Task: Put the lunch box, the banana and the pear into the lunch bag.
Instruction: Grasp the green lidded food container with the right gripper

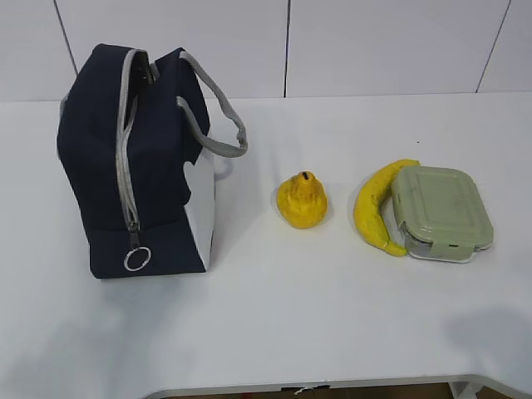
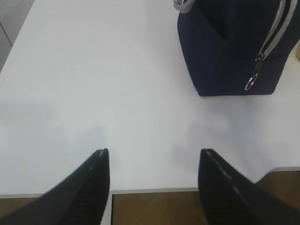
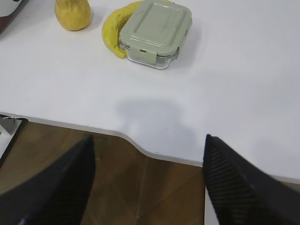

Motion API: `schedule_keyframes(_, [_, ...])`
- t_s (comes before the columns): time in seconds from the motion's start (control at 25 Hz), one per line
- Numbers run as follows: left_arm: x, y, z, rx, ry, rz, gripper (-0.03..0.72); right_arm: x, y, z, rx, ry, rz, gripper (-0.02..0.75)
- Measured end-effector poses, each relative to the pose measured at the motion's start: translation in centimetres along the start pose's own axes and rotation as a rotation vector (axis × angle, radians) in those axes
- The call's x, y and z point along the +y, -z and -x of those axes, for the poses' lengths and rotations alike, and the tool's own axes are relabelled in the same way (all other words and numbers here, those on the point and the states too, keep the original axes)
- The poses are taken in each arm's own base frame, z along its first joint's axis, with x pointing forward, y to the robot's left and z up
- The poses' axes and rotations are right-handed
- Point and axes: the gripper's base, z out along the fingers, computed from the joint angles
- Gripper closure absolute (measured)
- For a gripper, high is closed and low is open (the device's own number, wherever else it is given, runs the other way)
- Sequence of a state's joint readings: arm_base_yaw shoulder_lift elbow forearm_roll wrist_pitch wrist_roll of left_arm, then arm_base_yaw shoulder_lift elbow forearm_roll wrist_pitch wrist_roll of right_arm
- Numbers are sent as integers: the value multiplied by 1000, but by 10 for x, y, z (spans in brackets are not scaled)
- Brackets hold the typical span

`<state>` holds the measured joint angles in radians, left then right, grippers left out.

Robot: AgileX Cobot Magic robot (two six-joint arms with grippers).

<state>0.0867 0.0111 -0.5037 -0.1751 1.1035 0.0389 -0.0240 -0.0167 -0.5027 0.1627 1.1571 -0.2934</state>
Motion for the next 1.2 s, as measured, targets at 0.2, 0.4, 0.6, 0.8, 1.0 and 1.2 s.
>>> schedule_keyframes(0.2, [0, 0, 0, 0, 0, 0, 257, 0, 0, 0, 0, 0, 0, 158])
schedule_keyframes(0.4, [0, 0, 0, 0, 0, 0, 257, 0, 0, 0, 0, 0, 0, 157])
schedule_keyframes(0.6, [0, 0, 0, 0, 0, 0, 257, 0, 0, 0, 0, 0, 0, 158])
schedule_keyframes(0.8, [0, 0, 0, 0, 0, 0, 257, 0, 0, 0, 0, 0, 0, 158])
schedule_keyframes(1.0, [0, 0, 0, 0, 0, 0, 257, 0, 0, 0, 0, 0, 0, 157])
schedule_keyframes(1.2, [0, 0, 0, 0, 0, 0, 257, 0, 0, 0, 0, -9, 0, 157])
